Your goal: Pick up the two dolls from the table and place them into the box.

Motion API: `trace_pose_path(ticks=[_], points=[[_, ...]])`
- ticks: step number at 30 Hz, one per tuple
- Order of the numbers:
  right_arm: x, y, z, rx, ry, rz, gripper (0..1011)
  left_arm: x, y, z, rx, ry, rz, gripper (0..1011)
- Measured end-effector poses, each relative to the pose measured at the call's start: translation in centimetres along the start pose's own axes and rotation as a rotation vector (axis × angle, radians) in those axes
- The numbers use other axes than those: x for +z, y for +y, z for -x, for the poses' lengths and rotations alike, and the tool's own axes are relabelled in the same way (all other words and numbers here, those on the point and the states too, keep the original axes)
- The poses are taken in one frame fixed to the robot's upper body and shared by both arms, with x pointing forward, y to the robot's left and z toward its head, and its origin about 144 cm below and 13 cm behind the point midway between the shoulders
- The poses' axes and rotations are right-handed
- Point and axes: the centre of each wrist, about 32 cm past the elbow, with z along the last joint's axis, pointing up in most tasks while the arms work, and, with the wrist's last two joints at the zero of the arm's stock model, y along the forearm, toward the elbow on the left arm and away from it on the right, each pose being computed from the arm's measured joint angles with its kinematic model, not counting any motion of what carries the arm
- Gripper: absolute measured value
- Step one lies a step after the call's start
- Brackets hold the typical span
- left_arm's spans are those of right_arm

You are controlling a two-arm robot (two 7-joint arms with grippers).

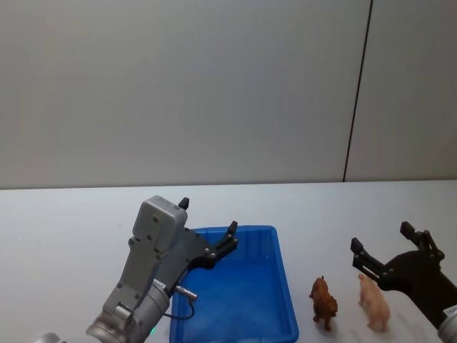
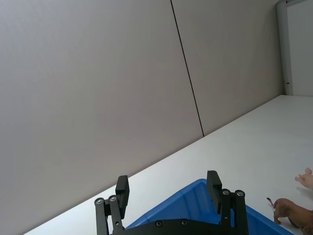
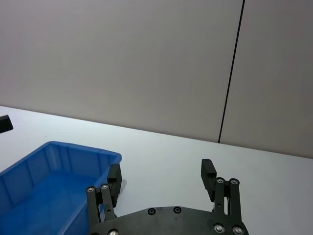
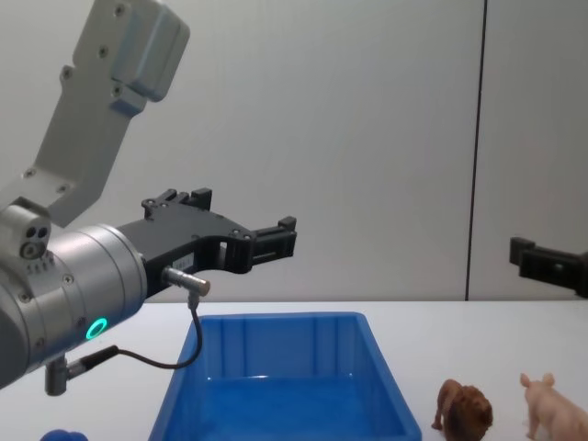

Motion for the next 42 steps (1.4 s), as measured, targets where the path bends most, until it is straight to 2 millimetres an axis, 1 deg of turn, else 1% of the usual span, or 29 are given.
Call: trace_pose_path(ticks=[10, 20, 30, 40, 42], points=[[-0.8, -0.5, -1.4, 0.010, -0.009, 0.077, 1001, 0.0, 0.0, 0.0, 0.000, 0.000, 0.000, 1001], [-2.4, -1.0, -2.6, 0.009, -0.021, 0.200, 1001, 0.0, 0.0, 0.0, 0.000, 0.000, 0.000, 1002], [-3.6, -0.9, -2.9, 0.012, -0.007, 0.282, 1001, 0.0, 0.0, 0.0, 0.000, 0.000, 0.000, 1001], [-4.7, -0.1, -2.7, 0.021, 0.040, 0.351, 1001, 0.0, 0.0, 0.0, 0.000, 0.000, 0.000, 1001], [-4.9, 0.1, -2.6, 0.022, 0.051, 0.365, 983, 0.0, 0.0, 0.0, 0.000, 0.000, 0.000, 1002]])
